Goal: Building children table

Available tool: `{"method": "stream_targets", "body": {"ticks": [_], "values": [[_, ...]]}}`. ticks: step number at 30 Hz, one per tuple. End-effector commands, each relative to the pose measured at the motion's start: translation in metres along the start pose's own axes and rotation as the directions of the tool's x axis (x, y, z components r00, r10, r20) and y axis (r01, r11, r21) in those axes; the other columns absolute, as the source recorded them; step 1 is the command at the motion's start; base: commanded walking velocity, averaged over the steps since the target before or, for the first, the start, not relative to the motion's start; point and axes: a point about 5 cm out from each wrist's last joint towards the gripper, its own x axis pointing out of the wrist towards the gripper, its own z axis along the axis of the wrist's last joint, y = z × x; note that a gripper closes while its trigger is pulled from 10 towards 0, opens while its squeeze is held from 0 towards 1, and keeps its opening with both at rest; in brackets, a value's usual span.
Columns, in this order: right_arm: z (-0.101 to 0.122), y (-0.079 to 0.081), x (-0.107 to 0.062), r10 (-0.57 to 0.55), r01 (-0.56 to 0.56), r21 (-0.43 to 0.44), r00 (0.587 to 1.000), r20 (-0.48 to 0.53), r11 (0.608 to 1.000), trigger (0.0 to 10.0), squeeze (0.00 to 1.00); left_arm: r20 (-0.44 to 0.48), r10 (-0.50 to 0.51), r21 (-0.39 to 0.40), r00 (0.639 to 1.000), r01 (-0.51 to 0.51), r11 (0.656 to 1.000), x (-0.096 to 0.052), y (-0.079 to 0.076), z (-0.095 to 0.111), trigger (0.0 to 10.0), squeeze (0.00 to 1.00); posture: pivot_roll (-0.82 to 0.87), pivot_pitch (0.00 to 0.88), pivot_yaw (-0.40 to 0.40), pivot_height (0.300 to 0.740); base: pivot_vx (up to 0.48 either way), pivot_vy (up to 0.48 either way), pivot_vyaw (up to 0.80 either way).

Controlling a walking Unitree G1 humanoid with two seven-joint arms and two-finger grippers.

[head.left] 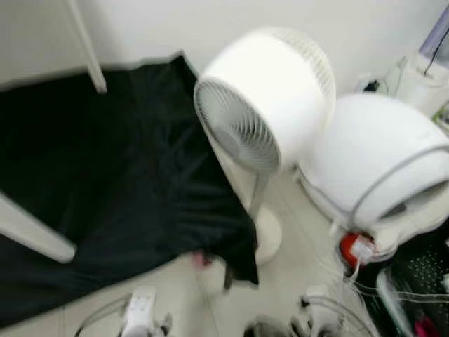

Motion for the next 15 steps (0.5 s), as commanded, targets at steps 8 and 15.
{"method": "stream_targets", "body": {"ticks": [8,15], "values": [[-0.006,0.009,0.000,0.019,-0.018,0.016,1.000,-0.017,1.000,10.0,0.00,-0.056,0.039,-0.060,0.998,-0.042,0.997,-0.007,0.013,-0.018,10.0,0.00,-0.06,0.095,0.022,0.740,0.000,0.000,0.00],[-0.001,0.011,0.001,0.018,-0.018,0.029,1.000,-0.005,0.999,10.0,0.00,-0.054,0.040,-0.044,0.998,-0.042,0.998,-0.006,0.017,-0.015,10.0,0.00,-0.07,0.080,0.042,0.740,0.000,0.000,0.00]]}}
